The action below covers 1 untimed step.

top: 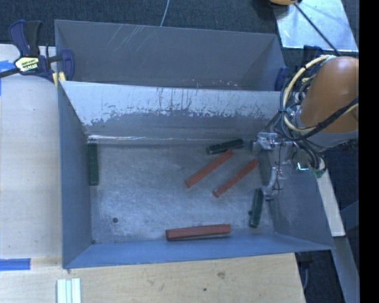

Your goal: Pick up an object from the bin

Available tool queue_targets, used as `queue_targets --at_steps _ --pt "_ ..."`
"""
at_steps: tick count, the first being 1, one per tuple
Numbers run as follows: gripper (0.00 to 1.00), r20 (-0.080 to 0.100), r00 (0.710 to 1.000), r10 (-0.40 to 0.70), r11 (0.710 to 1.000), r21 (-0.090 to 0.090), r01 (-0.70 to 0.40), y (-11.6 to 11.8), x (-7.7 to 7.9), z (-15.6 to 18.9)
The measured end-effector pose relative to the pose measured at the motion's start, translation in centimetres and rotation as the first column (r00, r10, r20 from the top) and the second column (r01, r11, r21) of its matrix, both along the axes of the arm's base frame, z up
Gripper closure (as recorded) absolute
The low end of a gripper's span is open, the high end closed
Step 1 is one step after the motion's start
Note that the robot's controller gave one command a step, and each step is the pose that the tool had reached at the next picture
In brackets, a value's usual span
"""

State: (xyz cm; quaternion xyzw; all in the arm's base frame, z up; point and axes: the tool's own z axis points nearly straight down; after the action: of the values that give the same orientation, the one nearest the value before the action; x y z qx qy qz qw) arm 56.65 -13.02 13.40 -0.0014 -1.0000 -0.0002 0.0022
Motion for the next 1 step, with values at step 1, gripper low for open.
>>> queue_targets --at_steps 1 --pt "0.0 0.008 1.0 0.002 1.0 -0.002 -0.002 0.02 0.21 0.45"
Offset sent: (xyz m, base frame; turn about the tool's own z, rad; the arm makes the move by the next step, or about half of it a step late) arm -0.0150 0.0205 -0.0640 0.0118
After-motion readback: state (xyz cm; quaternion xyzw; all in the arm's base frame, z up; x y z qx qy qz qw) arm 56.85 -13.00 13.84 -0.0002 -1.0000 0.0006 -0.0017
